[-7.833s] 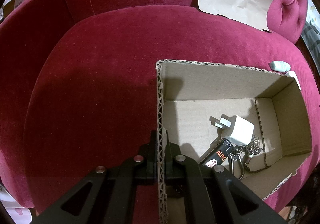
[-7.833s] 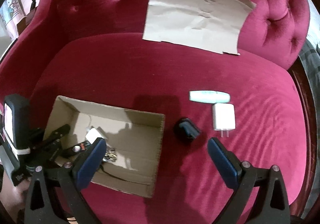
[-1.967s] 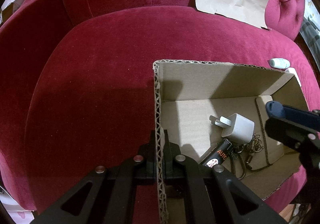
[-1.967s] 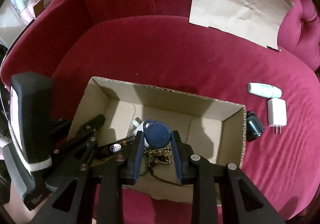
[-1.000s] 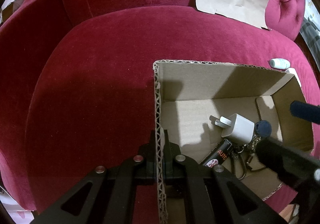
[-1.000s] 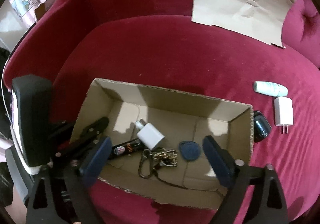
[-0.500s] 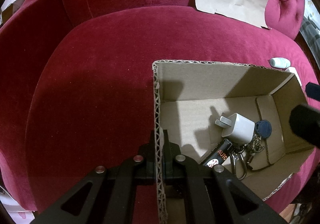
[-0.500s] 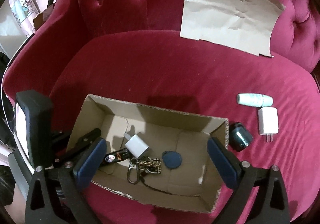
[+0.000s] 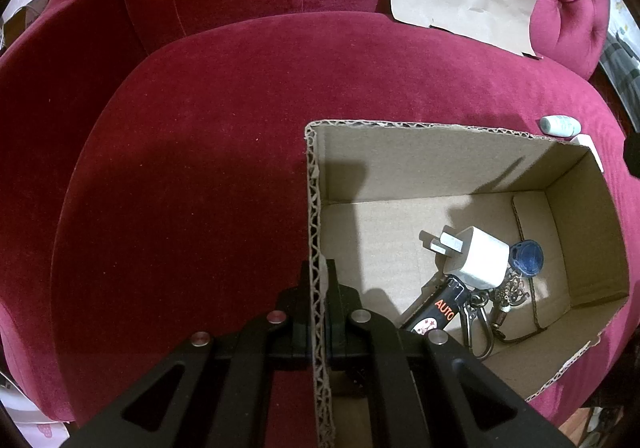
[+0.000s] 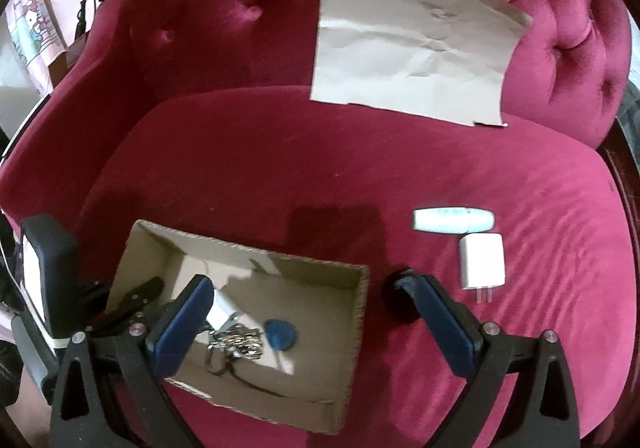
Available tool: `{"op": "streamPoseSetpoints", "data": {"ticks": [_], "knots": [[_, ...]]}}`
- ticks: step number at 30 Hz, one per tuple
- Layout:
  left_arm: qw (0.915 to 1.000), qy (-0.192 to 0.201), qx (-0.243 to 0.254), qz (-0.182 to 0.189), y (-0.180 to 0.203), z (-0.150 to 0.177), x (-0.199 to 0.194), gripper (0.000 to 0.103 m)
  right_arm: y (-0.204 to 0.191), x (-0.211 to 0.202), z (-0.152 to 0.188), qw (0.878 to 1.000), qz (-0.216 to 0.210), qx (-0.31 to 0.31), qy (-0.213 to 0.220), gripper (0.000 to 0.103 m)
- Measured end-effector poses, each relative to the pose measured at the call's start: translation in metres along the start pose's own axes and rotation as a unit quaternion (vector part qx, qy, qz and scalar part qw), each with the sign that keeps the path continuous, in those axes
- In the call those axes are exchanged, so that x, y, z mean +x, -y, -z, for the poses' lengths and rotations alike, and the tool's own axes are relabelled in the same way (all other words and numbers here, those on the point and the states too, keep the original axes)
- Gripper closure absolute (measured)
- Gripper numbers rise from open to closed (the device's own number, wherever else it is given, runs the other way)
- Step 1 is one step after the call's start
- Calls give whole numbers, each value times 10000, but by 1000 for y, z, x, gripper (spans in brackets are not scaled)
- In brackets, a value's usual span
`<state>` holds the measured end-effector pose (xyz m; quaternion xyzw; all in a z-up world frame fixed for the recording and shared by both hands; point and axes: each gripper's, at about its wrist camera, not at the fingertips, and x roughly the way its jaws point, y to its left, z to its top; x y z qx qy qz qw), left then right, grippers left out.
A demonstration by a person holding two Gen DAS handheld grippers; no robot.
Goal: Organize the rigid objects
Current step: 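Move the open right tool toward the black cylindrical cap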
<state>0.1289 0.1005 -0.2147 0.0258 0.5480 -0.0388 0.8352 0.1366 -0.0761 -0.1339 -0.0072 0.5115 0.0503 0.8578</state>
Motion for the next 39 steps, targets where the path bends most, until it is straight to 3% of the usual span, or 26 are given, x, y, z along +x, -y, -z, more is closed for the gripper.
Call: {"op": "streamPoseSetpoints", "data": {"ticks": [12,39], "knots": [[10000,-15,3,5,-1,0,0,100,40,-2,-3,9993,357,-91,41,1],[10000,-45,-7,-15,1,-3,2,100,96,32,31,9990,344,154,-245,1]]}}
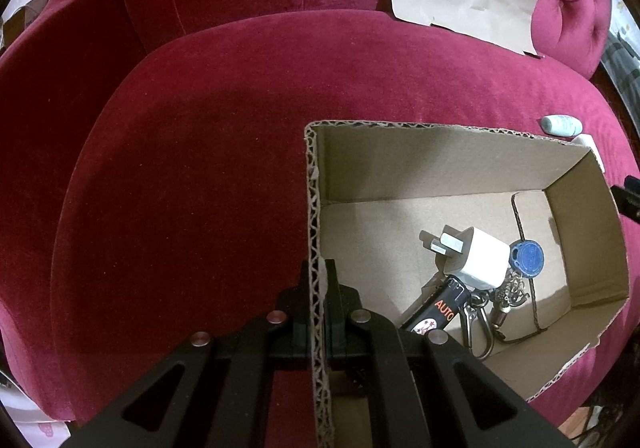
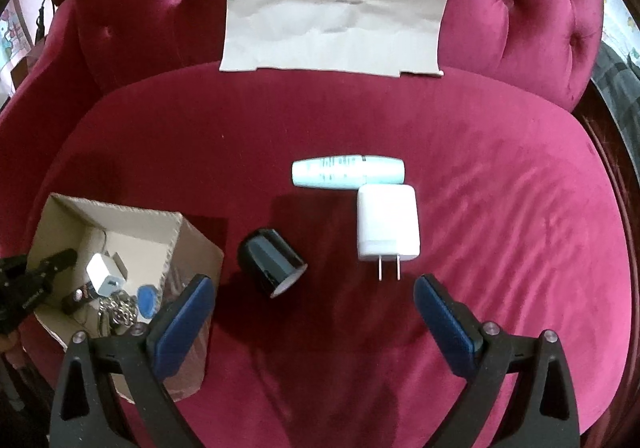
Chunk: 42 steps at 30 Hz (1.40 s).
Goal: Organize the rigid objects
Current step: 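Move the open right tool toward the black cylindrical cap, then grasp the black cylindrical cap with the right tool and lift it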
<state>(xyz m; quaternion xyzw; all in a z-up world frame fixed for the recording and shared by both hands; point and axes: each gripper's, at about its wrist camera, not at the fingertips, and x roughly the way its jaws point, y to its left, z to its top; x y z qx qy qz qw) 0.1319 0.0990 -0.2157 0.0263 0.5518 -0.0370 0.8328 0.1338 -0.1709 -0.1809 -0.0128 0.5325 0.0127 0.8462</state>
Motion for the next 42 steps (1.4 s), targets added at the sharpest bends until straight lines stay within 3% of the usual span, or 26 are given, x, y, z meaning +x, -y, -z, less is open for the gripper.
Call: {"op": "streamPoseSetpoints", "data": {"ticks": [8,10,12,14,24,30,42], "knots": [[10000,-3,-9,29,-1,0,1,100,-1,11,-4,9998,-22,-71,-160,9],[10000,-8,-24,43,-1,0,1,100,-3,15,-7,9997,-60,-126,-208,14],[10000,-13,-33,57,-2,0,1,100,-6,18,-10,9994,-106,-182,-256,26],[10000,-17,-51,78,-3,0,1,100,-8,22,-12,9992,-157,-213,-303,33],[9999,-24,-67,121,-5,-1,0,100,-8,39,-20,9982,-385,-153,-432,36],[9999,-24,-60,115,-5,-1,0,100,-12,41,-22,9963,-677,-124,-512,53],[9999,-23,-62,110,-4,-3,1,100,-17,33,-23,9977,-488,-169,-437,60]]}}
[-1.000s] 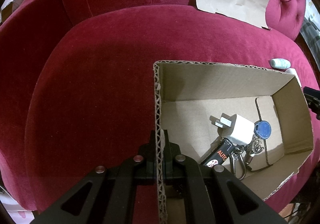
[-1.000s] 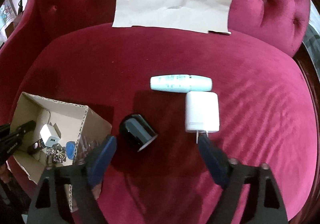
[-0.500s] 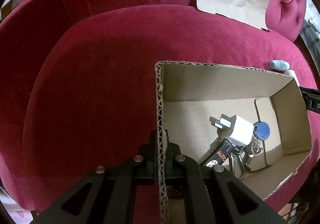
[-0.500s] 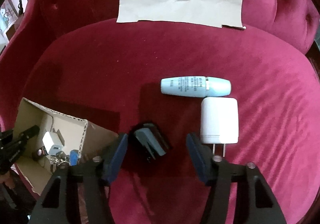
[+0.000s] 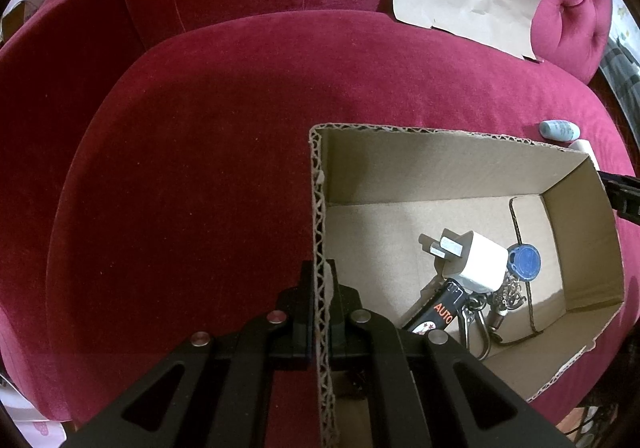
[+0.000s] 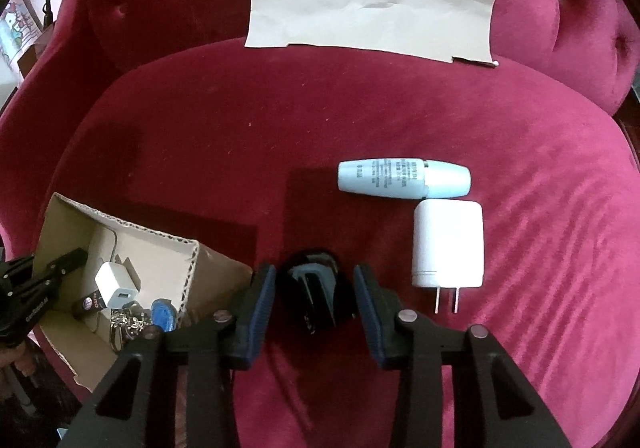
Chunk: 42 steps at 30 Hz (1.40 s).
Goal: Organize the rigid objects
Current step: 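Grasp the black cylindrical cap with the right tool and lift it, then carry the black cap into the cardboard box and open the right tool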
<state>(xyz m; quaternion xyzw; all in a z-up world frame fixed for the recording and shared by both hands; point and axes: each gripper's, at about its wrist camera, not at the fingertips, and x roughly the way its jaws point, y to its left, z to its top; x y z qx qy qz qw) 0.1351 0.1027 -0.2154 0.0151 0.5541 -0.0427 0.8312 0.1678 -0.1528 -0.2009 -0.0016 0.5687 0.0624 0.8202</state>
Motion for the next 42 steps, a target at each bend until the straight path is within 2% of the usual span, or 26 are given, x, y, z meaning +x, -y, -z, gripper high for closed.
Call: {"op": "streamPoseSetpoints", "data": {"ticks": [26,42], "knots": [[10000,19,15,-22,-1,2,-3,100,-11,-68,4,9988,317,-1,377,61],[10000,36,38,-34,-2,3,-4,100,-41,-101,-2,9977,236,-207,609,61]]}}
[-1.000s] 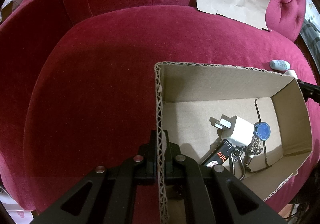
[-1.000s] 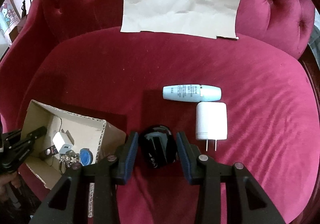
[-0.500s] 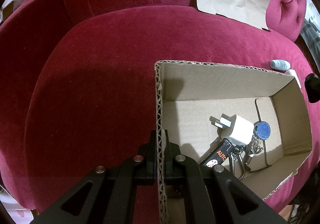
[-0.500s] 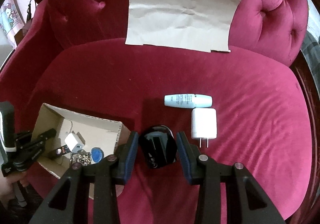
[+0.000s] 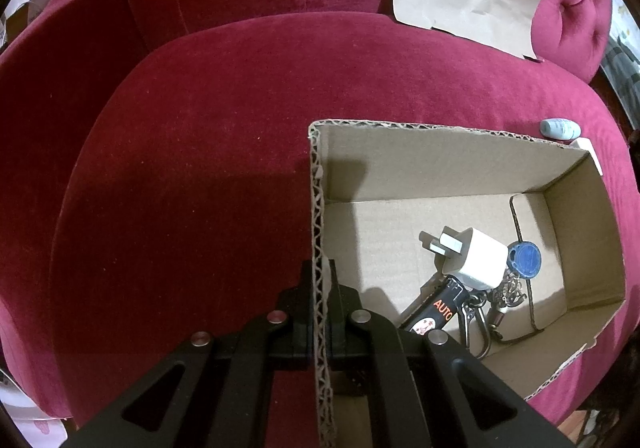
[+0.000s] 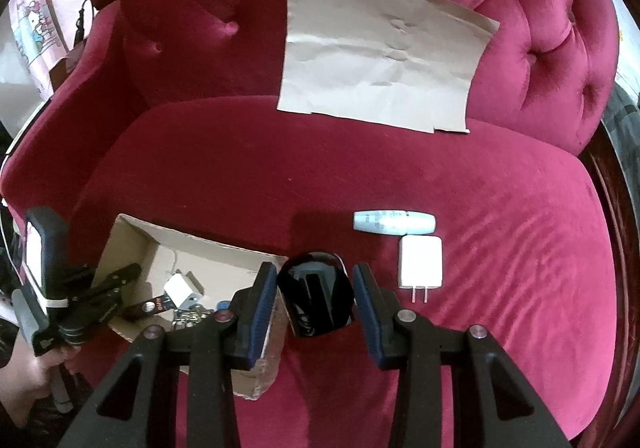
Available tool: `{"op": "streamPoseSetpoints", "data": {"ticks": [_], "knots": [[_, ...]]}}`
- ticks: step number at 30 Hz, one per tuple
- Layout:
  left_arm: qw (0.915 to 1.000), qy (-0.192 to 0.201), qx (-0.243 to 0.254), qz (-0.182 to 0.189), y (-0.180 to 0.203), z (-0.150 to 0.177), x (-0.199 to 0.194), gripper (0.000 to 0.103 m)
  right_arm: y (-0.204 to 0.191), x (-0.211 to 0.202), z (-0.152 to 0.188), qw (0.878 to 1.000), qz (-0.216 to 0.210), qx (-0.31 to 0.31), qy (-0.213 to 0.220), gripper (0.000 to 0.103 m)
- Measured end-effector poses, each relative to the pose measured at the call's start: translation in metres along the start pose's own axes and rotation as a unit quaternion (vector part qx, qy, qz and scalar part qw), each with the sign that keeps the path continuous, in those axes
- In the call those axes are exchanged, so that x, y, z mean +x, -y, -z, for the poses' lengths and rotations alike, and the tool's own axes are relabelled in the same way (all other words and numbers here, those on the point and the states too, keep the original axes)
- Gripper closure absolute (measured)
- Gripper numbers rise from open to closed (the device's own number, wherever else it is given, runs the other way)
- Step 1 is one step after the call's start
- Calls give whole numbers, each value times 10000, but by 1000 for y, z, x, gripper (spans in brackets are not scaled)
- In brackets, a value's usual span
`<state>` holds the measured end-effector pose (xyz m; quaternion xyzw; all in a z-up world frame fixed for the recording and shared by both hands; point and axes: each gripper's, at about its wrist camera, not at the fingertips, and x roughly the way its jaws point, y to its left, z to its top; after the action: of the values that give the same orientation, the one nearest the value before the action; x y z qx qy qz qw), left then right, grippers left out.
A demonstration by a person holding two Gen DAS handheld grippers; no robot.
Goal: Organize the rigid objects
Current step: 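Carry the black cap into the cardboard box and open the right tool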
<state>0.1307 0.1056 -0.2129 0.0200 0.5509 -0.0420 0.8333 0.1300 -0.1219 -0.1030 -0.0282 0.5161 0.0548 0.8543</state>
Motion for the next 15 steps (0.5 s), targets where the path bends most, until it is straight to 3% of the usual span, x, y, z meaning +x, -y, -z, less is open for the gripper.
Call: {"op": "streamPoseSetpoints", "data": {"ticks": [15], "knots": [[10000,-3,-9,8,0,0,0,100,-45,-1,-3,9989,-353,-306,11,61]]}}
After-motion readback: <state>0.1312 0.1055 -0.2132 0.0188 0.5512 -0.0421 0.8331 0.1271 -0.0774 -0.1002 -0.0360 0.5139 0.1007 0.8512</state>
